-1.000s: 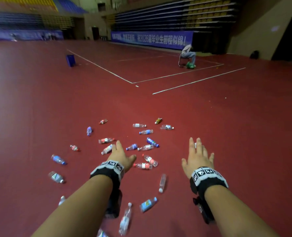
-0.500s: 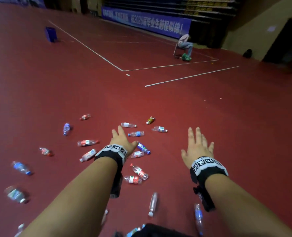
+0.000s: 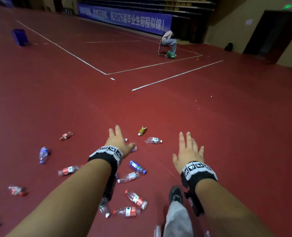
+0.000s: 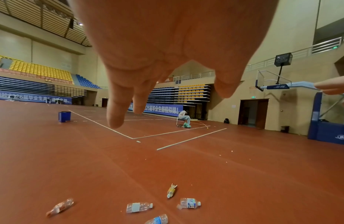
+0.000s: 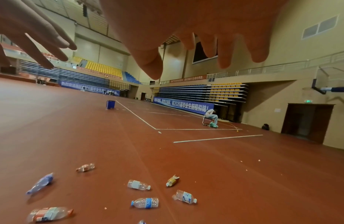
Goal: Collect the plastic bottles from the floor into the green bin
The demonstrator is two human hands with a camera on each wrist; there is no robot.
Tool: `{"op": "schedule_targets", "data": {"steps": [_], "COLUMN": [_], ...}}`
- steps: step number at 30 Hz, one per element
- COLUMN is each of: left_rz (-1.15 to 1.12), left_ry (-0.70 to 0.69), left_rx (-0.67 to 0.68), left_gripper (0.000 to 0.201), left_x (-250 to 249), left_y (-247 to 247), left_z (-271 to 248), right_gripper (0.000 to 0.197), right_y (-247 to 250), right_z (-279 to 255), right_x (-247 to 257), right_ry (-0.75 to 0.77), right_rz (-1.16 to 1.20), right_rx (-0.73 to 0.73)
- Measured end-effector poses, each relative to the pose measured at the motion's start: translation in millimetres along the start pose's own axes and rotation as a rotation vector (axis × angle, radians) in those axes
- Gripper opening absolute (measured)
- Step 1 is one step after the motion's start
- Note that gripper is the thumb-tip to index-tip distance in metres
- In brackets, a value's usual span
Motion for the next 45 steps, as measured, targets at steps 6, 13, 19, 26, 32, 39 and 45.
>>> {"op": "schedule_targets", "data": {"steps": [6,13,19,26,32,39,45], "left_rz": [0.076,0.062,0.079,0.125,0.091,0.099,0.138], "left_ry": [-0.028,-0.018,0.033,0.072,-0.003,0.162,0.341], "left_rx": [0.020,0.034,0.079,0.078,0.114,0.276,0.372], "left_gripper": [0.104,0.101,0.101,0.100,0.101,0.101,0.100], "left_x": [-52.2,-175.5,-246.0,-289.8,-340.6,-337.2,-231.0], "left_y": [1.6,2.0,-6.2,6.5,1.3,-14.9,-126.3], "left_z": [126.9,319.6,451.9,624.3,795.4,966.8,1083.9], "right_gripper": [0.089,0.089,0.089,0.090,0.090,0.093,0.102], "right_y": [5.9,32.7,60.9,61.0,79.8,56.0,-129.6], "right_z": [136.4,347.3,490.6,631.4,796.1,965.6,1090.2], "right_x": [-19.0,-104.2,-153.7,-157.4,-182.4,-143.7,-118.9], "right_ry": [-0.004,-0.070,-0.109,-0.064,-0.178,-0.058,0.081], "right_rz": [0.056,0.087,0.093,0.130,0.115,0.067,0.059], "right_rx": [0.001,0.050,0.084,0.142,0.110,0.305,0.634]}}
Point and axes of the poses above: each hand's wrist, its own z-axis towards the middle knuckle, its own y-axis out of the back of the hand, x = y × z, the point moved 3 cm from there along z, towards the middle knuckle, and after that the axes turned 10 degrees about x, right-handed, at the moved point
